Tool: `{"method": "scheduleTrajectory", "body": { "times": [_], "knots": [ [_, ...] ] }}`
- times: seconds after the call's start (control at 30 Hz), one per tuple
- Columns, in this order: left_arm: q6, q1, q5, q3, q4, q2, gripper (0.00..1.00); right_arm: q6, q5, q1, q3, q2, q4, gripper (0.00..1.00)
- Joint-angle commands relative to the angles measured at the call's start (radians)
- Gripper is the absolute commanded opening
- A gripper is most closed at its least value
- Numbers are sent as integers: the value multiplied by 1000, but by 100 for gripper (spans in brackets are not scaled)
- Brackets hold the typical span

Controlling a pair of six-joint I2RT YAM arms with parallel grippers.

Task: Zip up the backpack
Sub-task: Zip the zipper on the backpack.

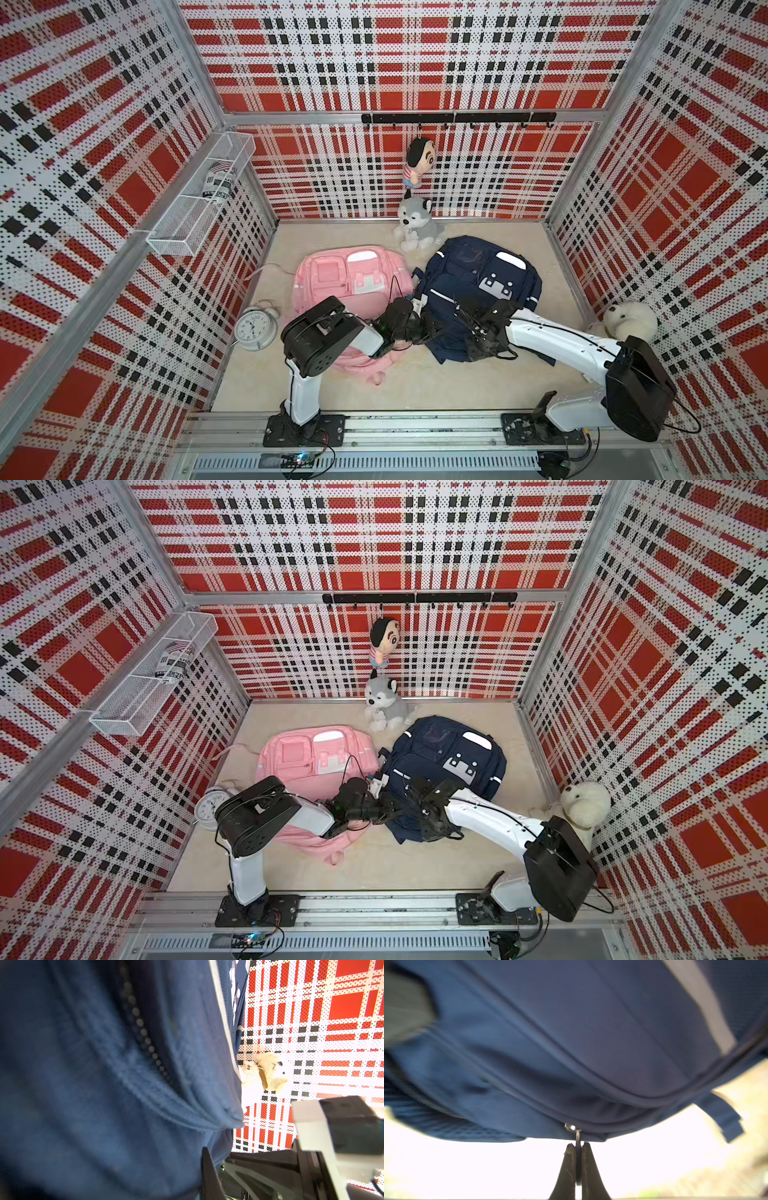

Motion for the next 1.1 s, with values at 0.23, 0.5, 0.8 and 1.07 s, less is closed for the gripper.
{"method": "scheduleTrajectory", "body": {
  "times": [0.23,0.5,0.8,1.07],
  "knots": [
    [68,40,-45,-53,-33,-69,0,23,144,-121,36,63,-222,0],
    [82,30,-36,-57,-36,-70,0,40,179,-183,74,108,-147,0],
    [88,20,-48,-73,-43,-91,0,-80,223,-349,110,234,-2,0],
    [75,4,-59,-62,-53,-90,0,-193,173,-461,162,195,100,0]
  ]
}}
